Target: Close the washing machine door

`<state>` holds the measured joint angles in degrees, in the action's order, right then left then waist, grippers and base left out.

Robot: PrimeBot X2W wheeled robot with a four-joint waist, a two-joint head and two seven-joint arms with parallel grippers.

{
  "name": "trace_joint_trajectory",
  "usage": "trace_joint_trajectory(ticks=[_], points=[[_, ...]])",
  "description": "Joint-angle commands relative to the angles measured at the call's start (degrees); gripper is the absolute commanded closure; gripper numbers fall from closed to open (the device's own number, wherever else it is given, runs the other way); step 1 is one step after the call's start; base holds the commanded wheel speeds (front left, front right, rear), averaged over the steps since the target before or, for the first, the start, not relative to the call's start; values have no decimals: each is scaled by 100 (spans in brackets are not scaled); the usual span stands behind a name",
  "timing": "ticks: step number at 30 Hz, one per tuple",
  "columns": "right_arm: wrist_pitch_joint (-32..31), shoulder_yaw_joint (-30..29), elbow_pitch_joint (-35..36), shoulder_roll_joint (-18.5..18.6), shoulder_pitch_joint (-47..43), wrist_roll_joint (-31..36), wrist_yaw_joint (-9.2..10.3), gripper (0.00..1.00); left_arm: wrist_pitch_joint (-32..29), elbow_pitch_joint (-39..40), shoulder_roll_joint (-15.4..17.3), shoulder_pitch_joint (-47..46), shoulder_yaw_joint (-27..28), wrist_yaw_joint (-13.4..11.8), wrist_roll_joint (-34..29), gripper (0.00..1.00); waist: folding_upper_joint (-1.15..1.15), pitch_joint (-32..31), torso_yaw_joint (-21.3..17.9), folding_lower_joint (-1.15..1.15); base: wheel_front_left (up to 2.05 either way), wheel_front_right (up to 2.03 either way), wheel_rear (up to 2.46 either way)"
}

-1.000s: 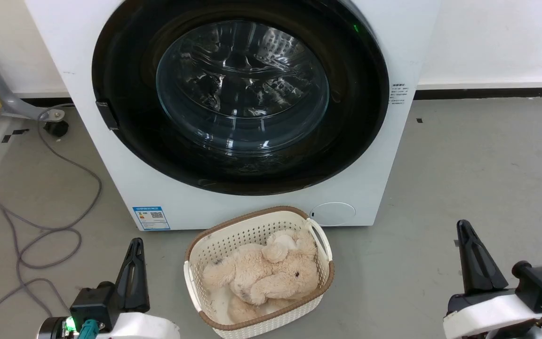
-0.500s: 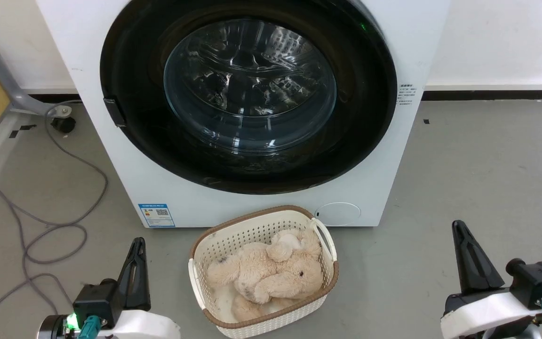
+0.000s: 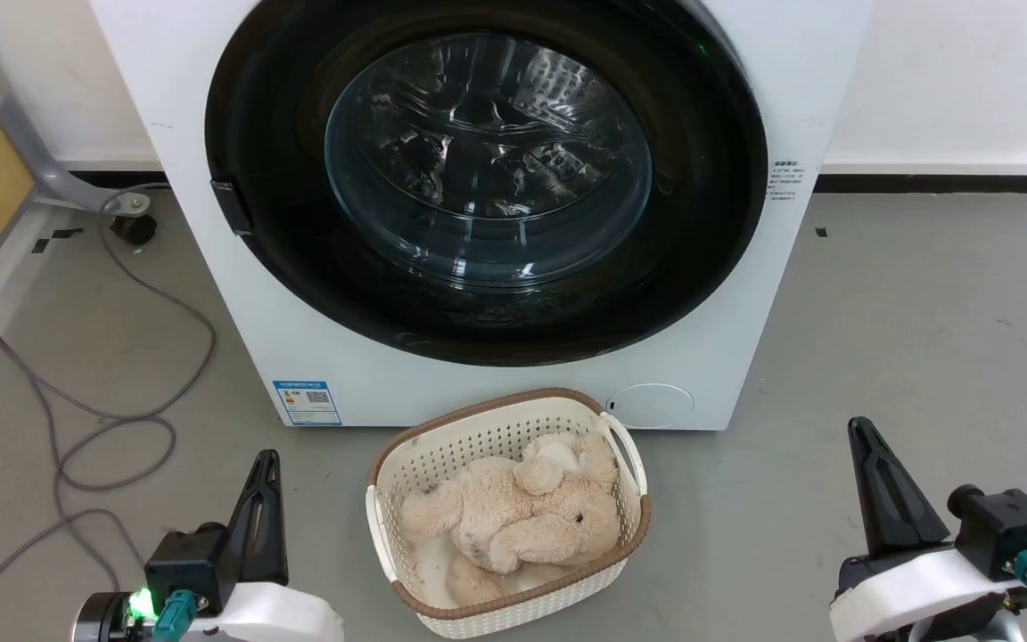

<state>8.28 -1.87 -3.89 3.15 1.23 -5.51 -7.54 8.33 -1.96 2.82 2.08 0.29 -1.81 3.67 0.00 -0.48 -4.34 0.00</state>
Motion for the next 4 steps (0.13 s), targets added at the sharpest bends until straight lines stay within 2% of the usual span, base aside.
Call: trace_joint_trajectory(ticks=[1, 4], points=[[-28, 6, 43, -12, -56, 32, 2, 100, -37, 28, 3, -78, -9, 25, -34, 100, 0, 1, 8, 0, 0, 0, 0], [-63, 14, 58, -13, -59, 54, 3, 100, -72, 35, 3, -84, -10, 32, -49, 100, 0, 3, 27, 0, 0, 0, 0]])
